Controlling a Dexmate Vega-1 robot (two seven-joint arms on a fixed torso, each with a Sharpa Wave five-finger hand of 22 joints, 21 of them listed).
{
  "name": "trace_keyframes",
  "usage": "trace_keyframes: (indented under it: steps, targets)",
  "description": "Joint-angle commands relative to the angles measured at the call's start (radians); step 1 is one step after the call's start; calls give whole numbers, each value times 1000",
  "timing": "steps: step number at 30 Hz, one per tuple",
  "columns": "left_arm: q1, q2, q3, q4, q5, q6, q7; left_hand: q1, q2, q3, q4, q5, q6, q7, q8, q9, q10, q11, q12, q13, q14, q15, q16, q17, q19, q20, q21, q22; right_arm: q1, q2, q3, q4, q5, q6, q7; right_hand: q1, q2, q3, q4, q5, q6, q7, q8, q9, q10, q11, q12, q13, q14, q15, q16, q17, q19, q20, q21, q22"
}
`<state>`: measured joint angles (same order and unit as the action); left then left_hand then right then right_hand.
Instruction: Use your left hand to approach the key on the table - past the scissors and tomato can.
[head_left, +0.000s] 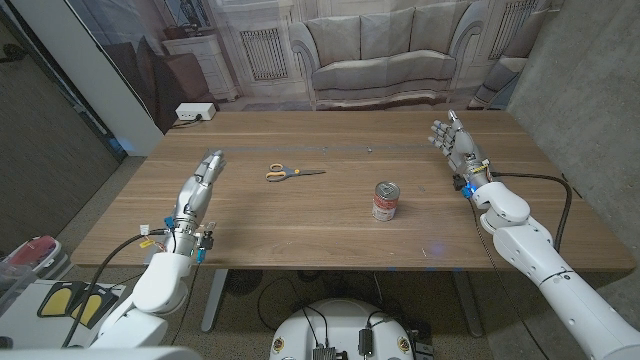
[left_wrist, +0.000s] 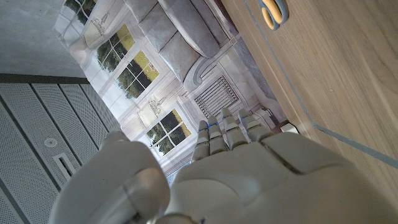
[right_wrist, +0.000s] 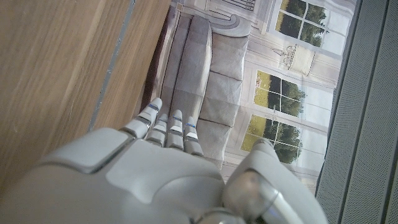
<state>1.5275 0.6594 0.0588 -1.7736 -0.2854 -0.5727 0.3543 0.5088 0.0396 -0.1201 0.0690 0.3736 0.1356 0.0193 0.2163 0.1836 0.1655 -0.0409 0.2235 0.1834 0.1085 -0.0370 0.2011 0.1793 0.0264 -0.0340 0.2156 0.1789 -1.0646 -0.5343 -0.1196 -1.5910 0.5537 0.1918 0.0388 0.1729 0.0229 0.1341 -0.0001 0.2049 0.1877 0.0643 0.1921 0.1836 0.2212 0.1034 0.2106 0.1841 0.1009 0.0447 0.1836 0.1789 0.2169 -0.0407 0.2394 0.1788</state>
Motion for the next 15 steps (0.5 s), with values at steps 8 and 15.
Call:
trace_keyframes:
  steps: [8,15]
  targets:
    - [104,-23,-85,-70,106,43,90,12,1,-10,1,7,17,-1,9,4,17,-6,2,5,17,2,4,3,9,-35,5,4,-1,0,-1,-5,-2,-9,-9,5,7,-1,-3,4,9,-4,4,3,12,0,6,2,14,-4,4,4,12,-7,-7,5]
    - [142,-41,-116,-111,187,94,147,15,2,-11,0,9,20,-1,8,4,19,-1,1,5,20,2,4,3,13,-36,6,4,-4,-1,-1,-10,-3,-10,-14,5,7,-2,-4,4,10,-5,4,3,12,-1,6,2,15,-5,4,4,13,-7,-8,5]
